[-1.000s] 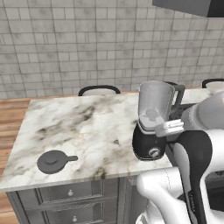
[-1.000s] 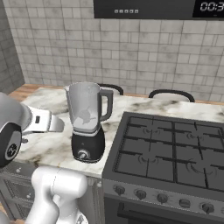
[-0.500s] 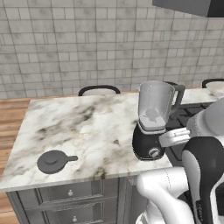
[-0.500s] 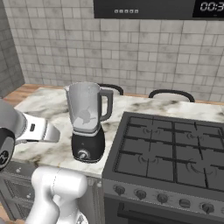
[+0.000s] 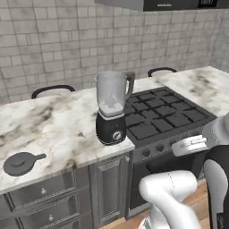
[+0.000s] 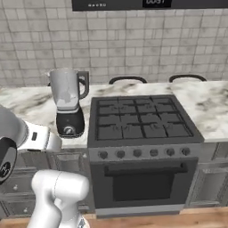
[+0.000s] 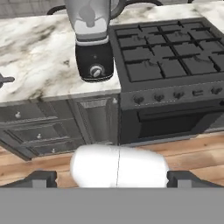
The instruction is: Grab the lemon wedge and garlic from the fridge, place them in the blender, close the lid, and turn on the blender to create a marinade.
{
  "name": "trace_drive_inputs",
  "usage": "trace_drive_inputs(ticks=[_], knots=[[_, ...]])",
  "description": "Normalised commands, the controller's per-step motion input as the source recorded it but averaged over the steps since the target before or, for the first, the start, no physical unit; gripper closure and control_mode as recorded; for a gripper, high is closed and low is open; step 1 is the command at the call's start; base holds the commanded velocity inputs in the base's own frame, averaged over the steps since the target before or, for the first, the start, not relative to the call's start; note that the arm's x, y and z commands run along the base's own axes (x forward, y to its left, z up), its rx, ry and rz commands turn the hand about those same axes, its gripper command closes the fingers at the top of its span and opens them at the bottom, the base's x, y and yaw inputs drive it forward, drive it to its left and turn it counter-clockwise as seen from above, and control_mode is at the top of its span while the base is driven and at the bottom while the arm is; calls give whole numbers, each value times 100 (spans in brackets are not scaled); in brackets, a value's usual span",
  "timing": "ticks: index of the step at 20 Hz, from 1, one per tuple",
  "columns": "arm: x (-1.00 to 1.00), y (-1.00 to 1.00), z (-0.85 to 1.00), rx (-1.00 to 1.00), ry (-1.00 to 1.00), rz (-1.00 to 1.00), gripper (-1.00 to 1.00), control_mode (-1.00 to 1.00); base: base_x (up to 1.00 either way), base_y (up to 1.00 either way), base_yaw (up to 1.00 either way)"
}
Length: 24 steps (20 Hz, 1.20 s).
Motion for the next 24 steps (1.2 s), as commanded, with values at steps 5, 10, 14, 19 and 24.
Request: trace_drive_inputs(ticks=[5, 10, 14, 19, 24], knots=[[0, 0, 0, 0, 0, 0, -100, 100, -5, -19, -87], [0, 0, 0, 0, 0, 0, -100, 100, 4, -43, -83], [0, 0, 0, 0, 0, 0, -100, 100, 21, -49, -69], [0, 0, 0, 0, 0, 0, -100, 100, 20, -76, -53], [0, 0, 0, 0, 0, 0, -100, 100, 65, -91, -40]])
